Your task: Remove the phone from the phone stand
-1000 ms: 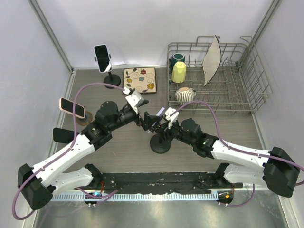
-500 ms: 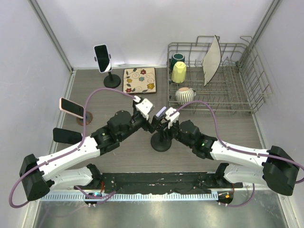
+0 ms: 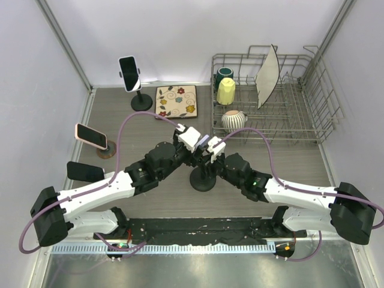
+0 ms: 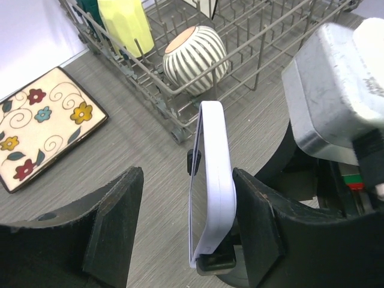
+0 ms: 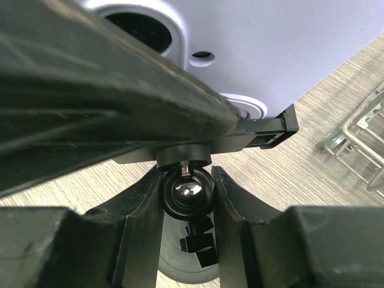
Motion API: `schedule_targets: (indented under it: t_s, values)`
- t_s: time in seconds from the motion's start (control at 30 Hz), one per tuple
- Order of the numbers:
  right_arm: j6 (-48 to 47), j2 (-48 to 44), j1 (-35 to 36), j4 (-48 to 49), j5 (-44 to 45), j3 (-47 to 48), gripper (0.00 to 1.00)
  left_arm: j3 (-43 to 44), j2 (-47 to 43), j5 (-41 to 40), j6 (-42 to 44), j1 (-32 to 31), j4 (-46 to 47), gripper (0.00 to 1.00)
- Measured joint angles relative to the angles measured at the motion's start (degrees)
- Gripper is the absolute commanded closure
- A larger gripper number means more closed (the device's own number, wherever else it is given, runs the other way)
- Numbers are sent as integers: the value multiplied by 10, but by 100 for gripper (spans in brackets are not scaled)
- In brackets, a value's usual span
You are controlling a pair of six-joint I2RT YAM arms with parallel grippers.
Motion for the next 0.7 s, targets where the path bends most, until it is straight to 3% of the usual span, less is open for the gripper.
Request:
schedule_targets:
  t_s: [0.43, 0.7]
  values:
    - [9, 7, 10, 10, 13, 0, 99, -5, 32, -43, 24, -11, 20, 56]
    - [7, 13, 11, 20, 13, 0, 99, -11, 32, -37, 25, -17, 30, 92]
